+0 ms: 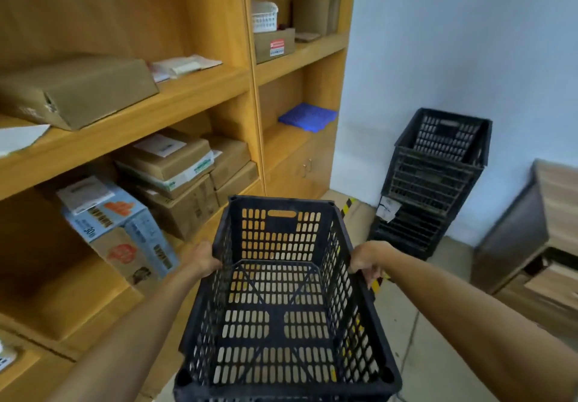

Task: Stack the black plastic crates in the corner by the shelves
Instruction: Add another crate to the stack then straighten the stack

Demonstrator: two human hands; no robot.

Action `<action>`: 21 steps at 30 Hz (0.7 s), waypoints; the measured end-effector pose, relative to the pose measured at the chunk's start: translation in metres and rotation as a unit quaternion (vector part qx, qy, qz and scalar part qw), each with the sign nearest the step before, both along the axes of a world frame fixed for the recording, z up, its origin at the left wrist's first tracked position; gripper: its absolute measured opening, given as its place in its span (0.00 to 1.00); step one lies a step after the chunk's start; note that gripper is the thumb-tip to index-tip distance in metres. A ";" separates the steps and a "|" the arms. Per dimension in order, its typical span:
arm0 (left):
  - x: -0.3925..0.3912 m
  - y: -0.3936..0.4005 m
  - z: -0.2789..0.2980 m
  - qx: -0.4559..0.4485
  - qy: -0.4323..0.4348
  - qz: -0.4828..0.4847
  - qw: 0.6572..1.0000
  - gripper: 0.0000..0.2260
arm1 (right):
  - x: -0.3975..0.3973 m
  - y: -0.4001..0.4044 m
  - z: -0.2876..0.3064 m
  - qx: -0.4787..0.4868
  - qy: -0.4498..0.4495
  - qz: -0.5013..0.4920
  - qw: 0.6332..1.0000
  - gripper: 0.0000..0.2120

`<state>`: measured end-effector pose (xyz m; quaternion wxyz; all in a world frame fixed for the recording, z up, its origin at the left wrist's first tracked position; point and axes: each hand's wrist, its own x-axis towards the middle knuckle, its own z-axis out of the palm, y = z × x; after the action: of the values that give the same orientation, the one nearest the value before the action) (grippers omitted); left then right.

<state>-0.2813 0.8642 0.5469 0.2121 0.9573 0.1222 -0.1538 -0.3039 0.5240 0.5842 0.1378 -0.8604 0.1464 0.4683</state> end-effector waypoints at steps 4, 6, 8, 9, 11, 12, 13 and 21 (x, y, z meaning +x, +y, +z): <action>0.065 -0.055 0.019 -0.020 -0.009 -0.020 1.000 0.08 | 0.040 -0.045 0.028 0.064 -0.085 -0.053 0.993 0.18; 0.098 -0.079 0.026 -0.023 -0.024 -0.025 0.999 0.09 | 0.063 -0.067 0.046 0.067 -0.035 -0.080 0.994 0.13; 0.129 -0.099 0.031 -0.032 -0.046 -0.026 0.998 0.11 | 0.087 -0.086 0.062 0.067 -0.035 -0.104 0.992 0.13; 0.142 -0.108 0.033 -0.027 -0.054 -0.027 0.998 0.12 | 0.098 -0.095 0.067 0.058 -0.060 -0.101 0.991 0.14; 0.164 -0.126 0.040 -0.034 -0.073 -0.038 0.996 0.10 | 0.115 -0.111 0.071 -0.004 -0.118 -0.032 0.992 0.16; 0.176 -0.133 0.041 -0.045 -0.084 -0.043 0.995 0.10 | 0.126 -0.121 0.068 -0.049 -0.156 0.008 0.986 0.18; 0.189 -0.140 0.041 -0.050 -0.096 -0.049 0.993 0.09 | 0.139 -0.133 0.063 -0.083 -0.194 0.037 0.977 0.19; 0.320 -0.210 0.100 -0.034 -0.156 -0.131 0.978 0.05 | 0.242 -0.202 0.070 -0.178 -0.286 0.036 0.941 0.21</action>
<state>0.0389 0.6545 0.6469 0.2385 0.9696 -0.0442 -0.0327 -0.0620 0.3221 0.6544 0.0017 -0.9733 0.1504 0.1732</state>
